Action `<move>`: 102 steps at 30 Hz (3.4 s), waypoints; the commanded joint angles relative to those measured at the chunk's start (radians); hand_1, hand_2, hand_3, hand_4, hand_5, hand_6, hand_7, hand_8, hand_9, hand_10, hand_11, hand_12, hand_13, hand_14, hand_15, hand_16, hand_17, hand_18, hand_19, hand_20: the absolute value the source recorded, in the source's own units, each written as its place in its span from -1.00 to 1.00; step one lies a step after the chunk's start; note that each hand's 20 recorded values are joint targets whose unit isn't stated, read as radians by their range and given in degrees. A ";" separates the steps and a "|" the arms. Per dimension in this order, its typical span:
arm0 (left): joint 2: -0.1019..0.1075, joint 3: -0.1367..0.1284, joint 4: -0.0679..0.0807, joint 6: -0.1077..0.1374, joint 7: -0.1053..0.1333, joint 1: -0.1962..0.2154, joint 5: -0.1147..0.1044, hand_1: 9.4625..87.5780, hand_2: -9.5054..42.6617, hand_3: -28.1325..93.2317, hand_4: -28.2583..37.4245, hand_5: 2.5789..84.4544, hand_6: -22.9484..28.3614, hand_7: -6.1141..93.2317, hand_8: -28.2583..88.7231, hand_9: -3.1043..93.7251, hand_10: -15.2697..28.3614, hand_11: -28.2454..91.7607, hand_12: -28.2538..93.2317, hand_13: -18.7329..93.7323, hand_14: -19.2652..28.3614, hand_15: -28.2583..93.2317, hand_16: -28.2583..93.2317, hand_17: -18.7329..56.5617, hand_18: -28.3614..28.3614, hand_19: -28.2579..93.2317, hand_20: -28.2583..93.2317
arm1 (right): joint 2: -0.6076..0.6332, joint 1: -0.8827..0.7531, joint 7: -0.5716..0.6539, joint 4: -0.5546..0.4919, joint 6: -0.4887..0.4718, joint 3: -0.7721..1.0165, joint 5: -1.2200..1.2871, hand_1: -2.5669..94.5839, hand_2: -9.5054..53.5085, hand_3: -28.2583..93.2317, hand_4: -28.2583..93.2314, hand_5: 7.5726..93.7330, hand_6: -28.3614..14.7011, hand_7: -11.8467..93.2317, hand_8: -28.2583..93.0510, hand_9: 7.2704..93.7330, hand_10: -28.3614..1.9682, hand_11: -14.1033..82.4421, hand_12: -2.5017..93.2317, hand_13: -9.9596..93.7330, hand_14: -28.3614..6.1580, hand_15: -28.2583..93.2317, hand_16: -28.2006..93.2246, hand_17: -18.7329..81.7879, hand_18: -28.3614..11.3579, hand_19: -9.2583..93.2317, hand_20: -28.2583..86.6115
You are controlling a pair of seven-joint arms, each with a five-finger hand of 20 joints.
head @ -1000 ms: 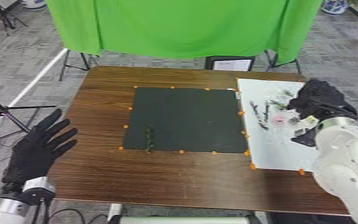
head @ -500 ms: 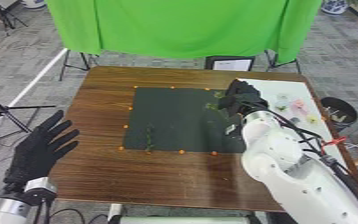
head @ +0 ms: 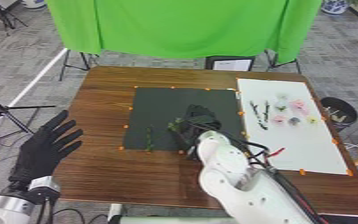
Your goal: Arrange flowers
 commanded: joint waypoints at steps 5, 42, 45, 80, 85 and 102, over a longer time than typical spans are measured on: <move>0.009 0.014 0.011 -0.004 -0.017 -0.012 0.000 -0.66 -0.91 0.57 -1.00 -0.49 -0.01 -0.53 -0.69 -0.49 0.18 -0.32 -0.21 -0.35 0.46 -0.17 -0.50 -0.80 0.83 0.07 -0.39 | -0.059 -0.012 0.030 0.048 -0.014 -0.009 -0.076 -0.31 -1.00 0.98 -0.59 0.74 0.40 0.21 -0.07 1.00 0.58 0.66 0.05 0.86 0.27 0.88 0.13 0.45 -0.75 1.00 0.80; 0.005 0.016 0.013 -0.007 -0.022 -0.009 0.000 -0.65 -0.90 0.57 -1.00 -0.49 -0.01 -0.52 -0.69 -0.49 0.19 -0.32 -0.20 -0.35 0.46 -0.17 -0.50 -0.80 0.83 0.07 -0.38 | -0.042 -0.015 -0.010 -0.003 -0.029 0.027 -0.036 -0.58 -0.74 0.87 -0.81 0.72 0.32 0.20 -0.65 0.97 0.55 0.55 0.05 0.83 0.25 0.84 0.14 0.41 -0.76 1.00 0.79; 0.001 0.016 0.012 -0.006 -0.022 -0.008 0.001 -0.65 -0.90 0.57 -1.00 -0.49 -0.01 -0.52 -0.69 -0.49 0.19 -0.32 -0.20 -0.35 0.46 -0.17 -0.50 -0.80 0.83 0.07 -0.38 | -0.029 -0.029 -0.021 -0.042 -0.031 0.042 -0.028 -0.59 -0.74 0.85 -0.82 0.71 0.31 0.19 -0.65 0.97 0.53 0.54 0.05 0.82 0.23 0.84 0.14 0.40 -0.76 1.00 0.79; -0.029 -0.004 -0.003 0.007 -0.004 0.030 0.003 -0.66 -0.90 0.58 -1.00 -0.49 -0.01 -0.52 -0.69 -0.48 0.19 -0.32 -0.21 -0.35 0.46 -0.17 -0.50 -0.80 0.83 0.07 -0.39 | 0.334 0.203 0.148 0.195 -0.178 0.120 0.044 -0.63 -1.00 0.63 -1.00 0.31 0.07 -0.19 -0.67 0.44 -0.04 0.42 -0.04 0.48 -0.03 0.79 0.08 0.05 -0.80 1.00 0.43; -0.028 0.000 -0.003 0.008 -0.002 0.030 0.004 -0.65 -0.90 0.58 -1.00 -0.49 -0.01 -0.52 -0.69 -0.49 0.19 -0.32 -0.21 -0.35 0.46 -0.17 -0.50 -0.80 0.83 0.07 -0.39 | 0.335 0.212 0.154 0.217 -0.202 0.111 0.050 -0.62 -1.00 0.62 -1.00 0.33 0.08 -0.19 -0.67 0.46 -0.04 0.43 -0.03 0.49 -0.02 0.80 0.08 0.06 -0.80 1.00 0.44; -0.017 0.004 0.003 0.000 -0.011 0.022 0.003 -0.65 -0.90 0.58 -1.00 -0.49 -0.01 -0.52 -0.69 -0.48 0.18 -0.32 -0.21 -0.34 0.46 -0.17 -0.50 -0.80 0.83 0.07 -0.39 | 0.333 0.236 0.147 0.260 -0.244 0.072 0.049 -0.64 -1.00 0.65 -1.00 0.36 0.10 -0.19 -0.67 0.47 -0.03 0.44 -0.02 0.51 -0.01 0.80 0.09 0.08 -0.80 1.00 0.46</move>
